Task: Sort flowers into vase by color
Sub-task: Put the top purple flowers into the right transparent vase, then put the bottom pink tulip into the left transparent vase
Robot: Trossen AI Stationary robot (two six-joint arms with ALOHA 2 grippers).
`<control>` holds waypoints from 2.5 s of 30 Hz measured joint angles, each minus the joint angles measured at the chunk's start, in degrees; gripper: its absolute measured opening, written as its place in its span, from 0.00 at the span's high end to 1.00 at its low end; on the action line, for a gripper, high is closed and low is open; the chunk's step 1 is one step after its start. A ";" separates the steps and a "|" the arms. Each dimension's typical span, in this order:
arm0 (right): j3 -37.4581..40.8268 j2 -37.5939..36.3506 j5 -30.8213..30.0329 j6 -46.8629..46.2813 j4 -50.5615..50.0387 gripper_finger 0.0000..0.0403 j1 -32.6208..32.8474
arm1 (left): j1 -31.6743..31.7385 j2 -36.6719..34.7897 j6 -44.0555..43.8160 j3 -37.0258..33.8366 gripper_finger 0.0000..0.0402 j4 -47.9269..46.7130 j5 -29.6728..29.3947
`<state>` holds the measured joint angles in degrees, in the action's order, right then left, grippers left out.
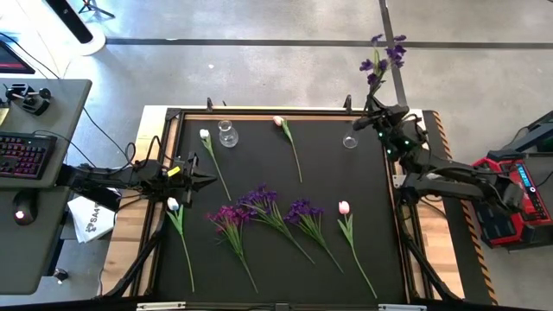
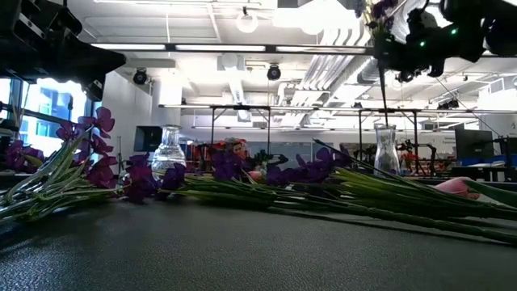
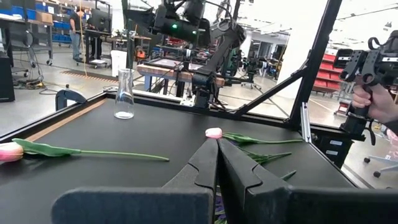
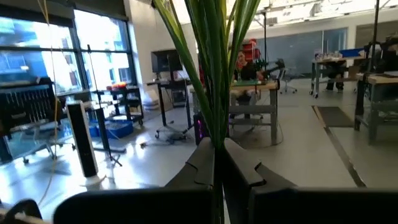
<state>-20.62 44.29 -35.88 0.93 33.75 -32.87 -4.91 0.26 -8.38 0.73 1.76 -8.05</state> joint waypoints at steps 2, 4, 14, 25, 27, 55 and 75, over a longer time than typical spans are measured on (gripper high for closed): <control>0.00 2.09 -0.07 0.05 0.83 1.00 -0.50 | 0.00 0.01 0.00 0.00 1.00 0.01 0.00; 0.00 4.07 -0.10 -0.04 2.26 1.00 -0.91 | 0.00 0.01 0.00 -0.02 1.00 0.00 0.00; 0.00 7.59 -0.44 0.02 2.23 1.00 -1.17 | 0.00 0.01 0.00 -0.02 1.00 0.02 0.00; -0.02 7.59 -1.62 -2.47 -2.24 0.98 -1.17 | 0.00 0.01 0.00 -0.02 1.00 0.02 0.00; -0.02 7.59 -1.64 -2.86 -3.81 0.93 -1.17 | 0.00 0.00 0.00 -0.01 1.00 0.02 0.00; -20.87 3.61 -5.71 -16.26 -55.99 0.37 6.20 | 0.00 0.00 0.00 -0.02 1.00 0.28 0.00; -25.13 12.73 3.63 -48.85 -76.25 0.37 32.39 | 0.00 0.01 -0.02 -0.01 1.00 0.24 0.00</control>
<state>-45.75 57.02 -32.24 -47.92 -42.50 -0.48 -4.91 0.27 -8.40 0.72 2.00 -8.05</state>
